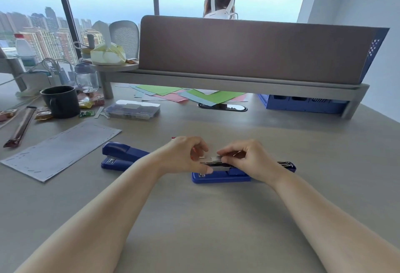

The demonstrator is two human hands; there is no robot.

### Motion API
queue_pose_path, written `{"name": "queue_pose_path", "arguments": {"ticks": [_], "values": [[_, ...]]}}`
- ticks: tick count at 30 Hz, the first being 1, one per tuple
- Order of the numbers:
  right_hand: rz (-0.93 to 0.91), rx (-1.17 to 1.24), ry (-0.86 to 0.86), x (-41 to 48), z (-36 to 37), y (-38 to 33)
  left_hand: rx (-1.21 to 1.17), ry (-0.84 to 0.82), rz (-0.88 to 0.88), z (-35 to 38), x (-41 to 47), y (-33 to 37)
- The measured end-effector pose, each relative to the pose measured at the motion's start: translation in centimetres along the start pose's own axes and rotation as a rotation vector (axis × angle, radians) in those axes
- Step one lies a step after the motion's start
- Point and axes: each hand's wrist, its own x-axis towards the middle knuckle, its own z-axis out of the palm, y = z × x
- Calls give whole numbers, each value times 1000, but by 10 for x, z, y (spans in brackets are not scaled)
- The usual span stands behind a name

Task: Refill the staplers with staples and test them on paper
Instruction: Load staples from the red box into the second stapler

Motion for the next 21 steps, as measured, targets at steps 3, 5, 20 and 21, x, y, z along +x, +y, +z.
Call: {"name": "queue_pose_path", "arguments": {"ticks": [3, 5, 20, 21], "values": [[-24, -43, -41, -1, 0, -1, 102, -98, 6, 2, -3, 1], [-36, -50, -59, -2, 0, -2, 191, -81, 26, 5, -2, 3], [-44, -103, -50, -2, 0, 0, 204, -88, 20, 6, 2, -6], [-47, -107, -54, -2, 0, 0, 205, -88, 18, 6, 2, -6]]}}
